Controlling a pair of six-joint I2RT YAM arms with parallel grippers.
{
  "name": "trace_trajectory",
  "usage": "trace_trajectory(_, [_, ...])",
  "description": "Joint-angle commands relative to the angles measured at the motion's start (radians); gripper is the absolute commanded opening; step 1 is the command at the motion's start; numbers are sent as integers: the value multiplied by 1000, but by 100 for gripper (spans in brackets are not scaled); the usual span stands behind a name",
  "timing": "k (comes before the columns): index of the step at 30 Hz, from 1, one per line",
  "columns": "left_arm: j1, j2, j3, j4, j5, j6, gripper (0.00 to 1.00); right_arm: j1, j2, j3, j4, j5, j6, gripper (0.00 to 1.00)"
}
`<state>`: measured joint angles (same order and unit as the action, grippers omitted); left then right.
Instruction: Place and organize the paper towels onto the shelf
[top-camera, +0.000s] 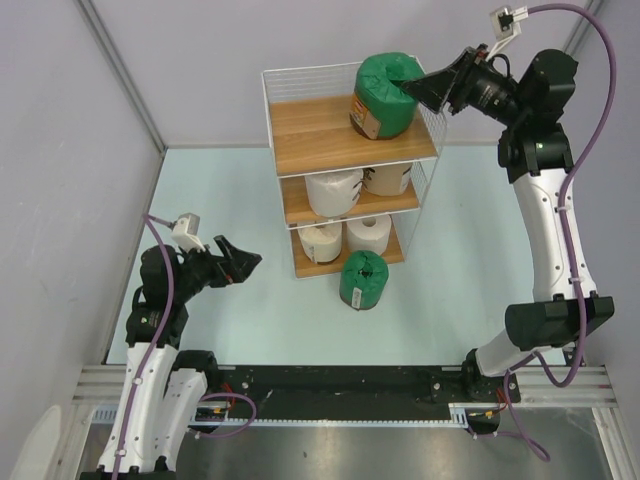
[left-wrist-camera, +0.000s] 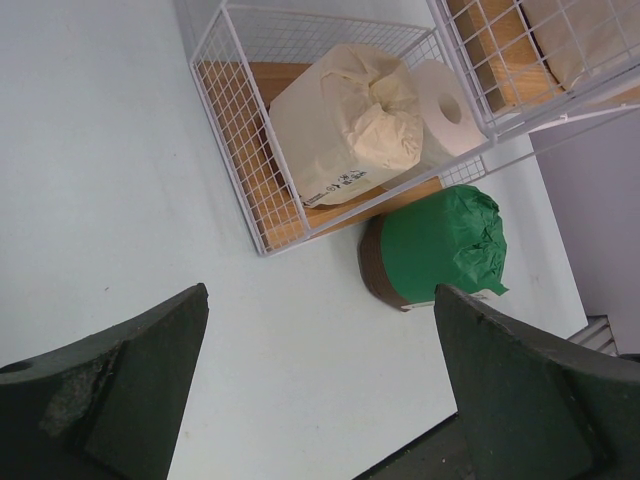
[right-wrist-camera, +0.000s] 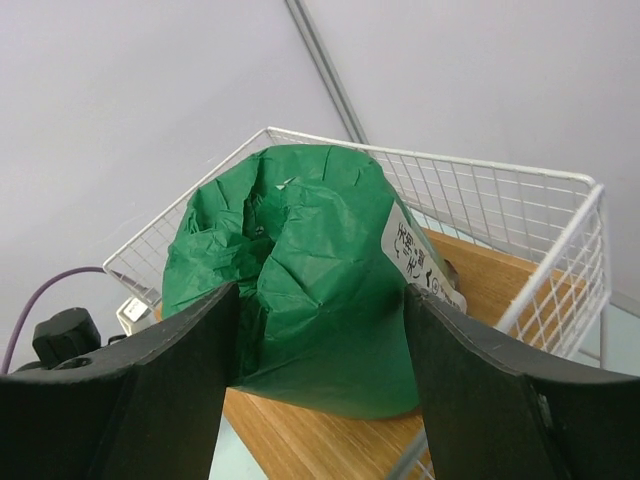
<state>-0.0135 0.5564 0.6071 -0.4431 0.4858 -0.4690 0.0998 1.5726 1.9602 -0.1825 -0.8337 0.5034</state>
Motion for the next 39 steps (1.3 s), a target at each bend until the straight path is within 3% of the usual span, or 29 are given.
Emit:
trace_trajectory(1, [4, -1, 6, 12, 8, 10, 100, -41, -60, -53, 171, -33, 119, 73])
trace_trajectory(8, [4, -12, 29, 3, 19, -3, 100, -92, -56, -46, 359, -45, 265, 92])
trace_trajectory(13, [4, -70, 100, -32, 56, 9, 100, -176, -134, -159, 446, -36, 307, 98])
trace_trajectory(17, [-8, -112, 172, -77, 102, 9, 100, -209, -354, -323, 295, 74, 174, 100])
trace_trajectory(22, [-117, -162, 93, 0, 59, -78, 100, -207, -565, -506, 38, 263, 23, 100])
trace_trajectory(28, [-360, -239, 14, 47, -165, -187, 100, -207, -681, -527, -162, 353, -65, 100])
trace_trajectory(30, [-500, -204, -3, 105, -249, -210, 100, -207, -694, -527, -190, 369, -80, 100])
trace_trajectory(31, [-558, -173, 3, 128, -348, -212, 100, -207, -698, -529, -211, 367, -81, 100])
trace_trajectory(33, [-791, -37, 32, 182, -481, -186, 100, -207, -703, -531, -232, 369, -83, 100])
trace_trajectory(35, [-1033, 134, 112, 198, -736, -157, 100, -207, -715, -538, -245, 380, -77, 100])
trace_trajectory(39, [-1171, 339, 210, 230, -905, -131, 100, -209, -740, -544, -268, 403, -78, 100])
